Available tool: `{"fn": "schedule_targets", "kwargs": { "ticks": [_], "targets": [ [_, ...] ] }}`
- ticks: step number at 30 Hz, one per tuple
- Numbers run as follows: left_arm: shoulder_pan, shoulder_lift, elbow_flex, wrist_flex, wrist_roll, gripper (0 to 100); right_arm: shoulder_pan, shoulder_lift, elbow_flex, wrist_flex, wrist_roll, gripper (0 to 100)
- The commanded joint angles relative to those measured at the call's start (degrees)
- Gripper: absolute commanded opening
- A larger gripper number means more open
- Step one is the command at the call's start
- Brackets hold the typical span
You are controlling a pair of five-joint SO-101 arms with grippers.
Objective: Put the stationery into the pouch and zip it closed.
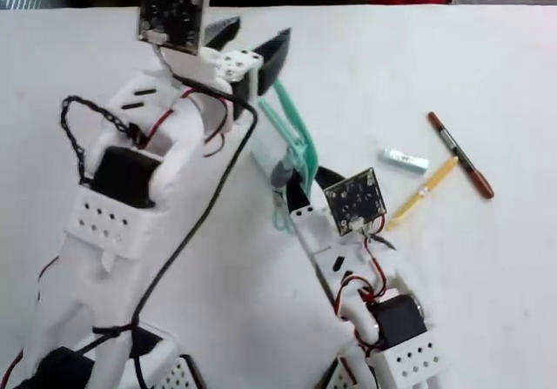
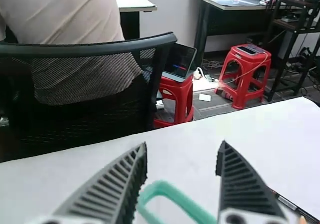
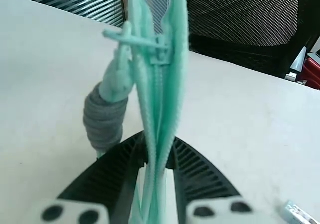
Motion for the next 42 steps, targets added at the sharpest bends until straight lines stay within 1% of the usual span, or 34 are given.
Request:
{"fn": "schedule_targets", "kwargs": {
  "ticks": [1,3,8,11,16,23,27,29,31,33,35,38,40,42],
  "targets": [
    [-3.91,-1.27,0.79,-0.18,-0.35,23,0.48,0.13,-0.26,-0.92,-0.18,1.9],
    [-4.53,0.04,2.64,-0.26,-0.35,23,0.48,0.13,-0.26,-0.92,-0.18,1.9],
    [-6.46,4.62,2.90,-4.57,-0.26,23,0.57,0.13,-0.26,-0.92,-0.18,1.9],
    [-6.73,5.93,2.37,-3.52,-0.53,23,0.75,0.13,-0.26,-0.92,-0.18,1.9],
    [-7.43,6.46,-3.43,5.63,-0.53,18,0.66,0.13,-0.26,-0.92,-0.18,1.9],
    [-6.81,5.85,-4.92,12.31,-0.62,18,0.75,0.13,-0.26,-0.92,-0.18,1.9],
    [-12.44,5.85,-4.84,17.14,-0.35,18,0.66,0.13,-0.26,-0.92,-0.18,1.9],
    [-15.60,4.70,-5.54,22.15,-0.26,18,0.75,0.13,-0.26,-0.92,-0.18,1.9],
    [-17.01,1.01,-5.19,27.96,-0.62,18,0.92,0.13,-0.26,-0.92,-0.18,1.9],
    [-17.27,-4.18,-3.34,31.03,-2.11,18,1.45,0.13,-0.26,-1.01,-0.44,1.9],
    [-17.27,-9.63,-0.09,29.01,-5.10,18,1.45,0.13,-0.26,-1.01,-0.44,1.9],
    [-17.10,-16.40,4.75,22.15,-5.71,18,1.36,0.13,-0.26,-1.01,-0.53,1.9],
    [-14.73,-18.42,6.42,18.64,-5.80,18,1.36,0.13,-0.26,-0.92,-0.62,1.9],
    [-11.30,-17.89,6.42,17.05,-5.89,18,1.19,0.13,-0.26,-0.84,-0.70,1.9]
  ]
}}
